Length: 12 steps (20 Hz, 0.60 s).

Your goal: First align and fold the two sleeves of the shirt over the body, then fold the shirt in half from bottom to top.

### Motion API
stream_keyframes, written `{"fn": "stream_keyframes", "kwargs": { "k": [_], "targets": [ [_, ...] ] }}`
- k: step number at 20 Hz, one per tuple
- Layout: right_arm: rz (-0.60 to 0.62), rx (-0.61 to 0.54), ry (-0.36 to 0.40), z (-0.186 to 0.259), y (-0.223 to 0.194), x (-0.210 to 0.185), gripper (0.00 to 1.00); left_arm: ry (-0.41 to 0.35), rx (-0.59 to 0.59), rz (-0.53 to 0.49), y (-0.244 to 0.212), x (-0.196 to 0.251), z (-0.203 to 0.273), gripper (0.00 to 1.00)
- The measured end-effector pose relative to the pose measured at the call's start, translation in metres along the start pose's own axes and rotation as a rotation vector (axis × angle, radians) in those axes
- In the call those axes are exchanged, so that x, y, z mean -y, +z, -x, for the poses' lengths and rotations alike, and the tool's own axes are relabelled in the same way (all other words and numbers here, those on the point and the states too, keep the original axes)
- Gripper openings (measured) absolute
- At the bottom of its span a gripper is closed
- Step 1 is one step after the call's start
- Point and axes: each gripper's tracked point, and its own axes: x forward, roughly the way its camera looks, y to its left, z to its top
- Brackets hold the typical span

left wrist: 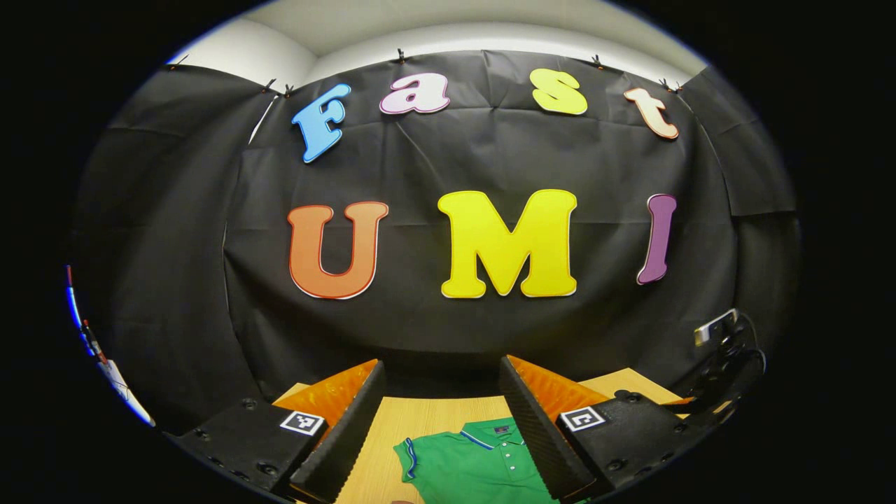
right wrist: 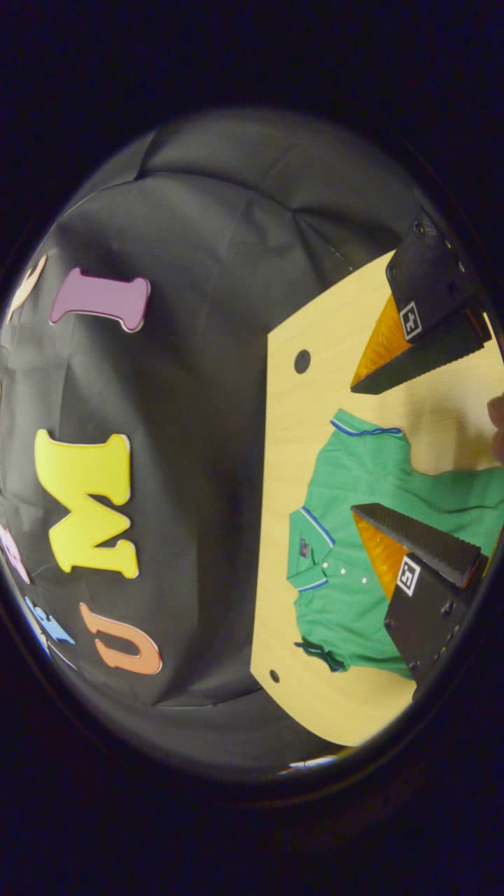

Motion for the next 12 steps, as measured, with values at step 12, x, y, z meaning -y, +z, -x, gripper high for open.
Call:
{"fn": "stream_keyframes", "kwargs": {
  "k": [12],
  "targets": [
    [-0.048, -0.235, 0.018, -0.128, -0.074, 0.02, 0.77, 0.082, -0.109, -0.043, -0.033, -0.014, -0.017, 1.0]
  ]
}}
